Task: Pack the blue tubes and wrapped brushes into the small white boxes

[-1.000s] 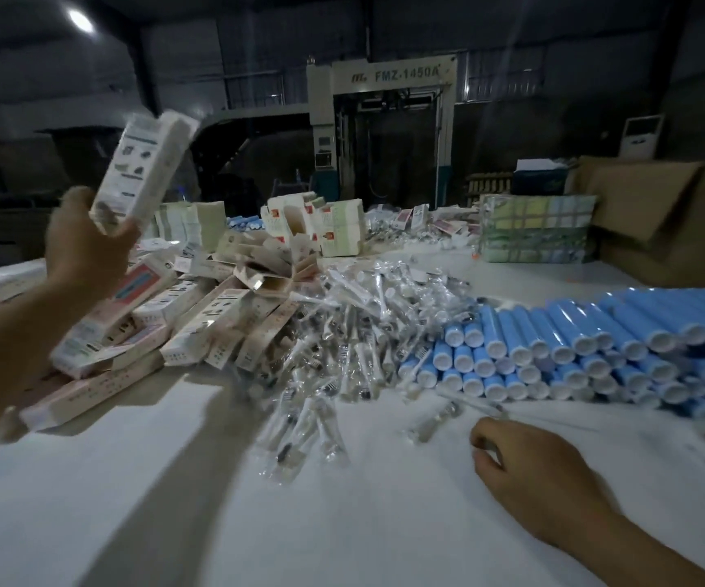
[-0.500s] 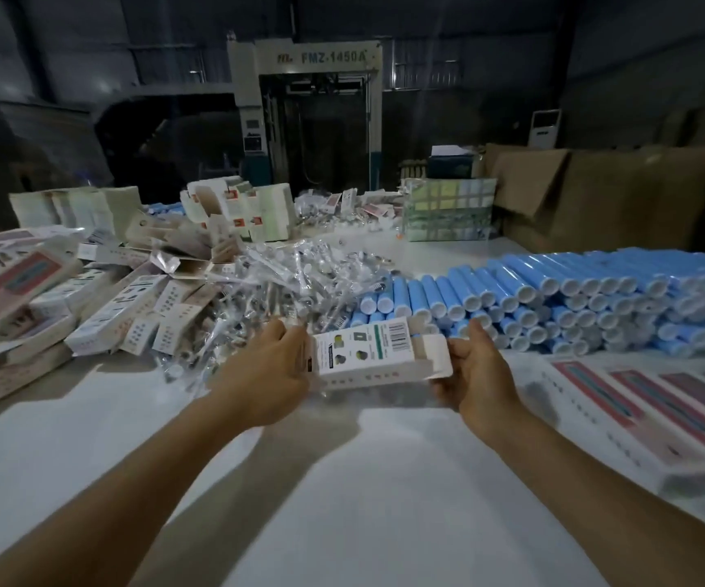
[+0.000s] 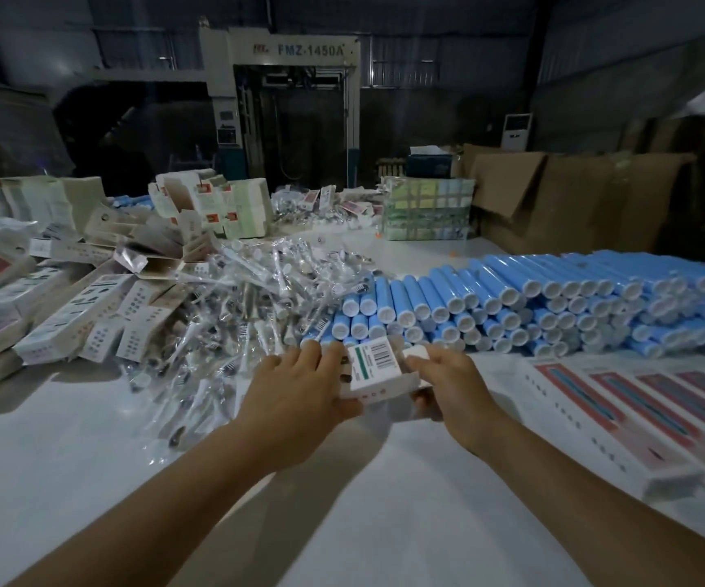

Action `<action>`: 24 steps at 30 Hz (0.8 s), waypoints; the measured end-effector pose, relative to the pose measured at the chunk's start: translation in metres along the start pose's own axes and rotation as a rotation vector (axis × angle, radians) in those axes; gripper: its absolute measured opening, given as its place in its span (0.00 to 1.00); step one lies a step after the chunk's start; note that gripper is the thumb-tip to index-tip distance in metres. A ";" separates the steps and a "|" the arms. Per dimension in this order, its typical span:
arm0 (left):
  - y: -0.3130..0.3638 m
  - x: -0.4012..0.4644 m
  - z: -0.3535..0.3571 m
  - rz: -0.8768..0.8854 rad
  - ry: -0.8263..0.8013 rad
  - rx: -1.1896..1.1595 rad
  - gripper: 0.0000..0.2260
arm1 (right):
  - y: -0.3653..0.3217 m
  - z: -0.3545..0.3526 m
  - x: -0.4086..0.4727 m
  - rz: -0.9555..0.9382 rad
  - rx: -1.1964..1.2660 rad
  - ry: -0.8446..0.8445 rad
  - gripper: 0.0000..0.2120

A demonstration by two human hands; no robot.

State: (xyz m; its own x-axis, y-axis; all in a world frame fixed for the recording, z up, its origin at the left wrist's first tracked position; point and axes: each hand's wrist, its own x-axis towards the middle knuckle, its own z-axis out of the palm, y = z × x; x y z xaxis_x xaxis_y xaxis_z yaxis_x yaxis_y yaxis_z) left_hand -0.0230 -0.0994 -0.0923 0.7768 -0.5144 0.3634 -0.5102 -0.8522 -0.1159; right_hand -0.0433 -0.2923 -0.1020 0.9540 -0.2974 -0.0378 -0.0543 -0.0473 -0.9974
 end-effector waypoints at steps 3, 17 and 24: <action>0.007 -0.001 0.001 -0.026 -0.002 0.001 0.25 | -0.002 -0.002 0.003 -0.135 -0.209 0.127 0.09; 0.014 0.000 0.016 0.049 -0.020 0.111 0.27 | -0.091 -0.022 0.155 -0.215 -1.405 0.181 0.10; 0.016 0.000 0.010 0.036 -0.036 0.113 0.27 | -0.099 0.004 0.160 0.080 -1.728 0.095 0.15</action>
State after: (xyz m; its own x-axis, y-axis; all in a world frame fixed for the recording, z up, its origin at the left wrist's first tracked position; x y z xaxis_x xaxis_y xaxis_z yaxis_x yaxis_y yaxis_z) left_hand -0.0272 -0.1138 -0.1029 0.7726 -0.5459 0.3241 -0.4943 -0.8376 -0.2326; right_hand 0.1159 -0.3313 -0.0091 0.9177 -0.3970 -0.0133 -0.3845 -0.8963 0.2211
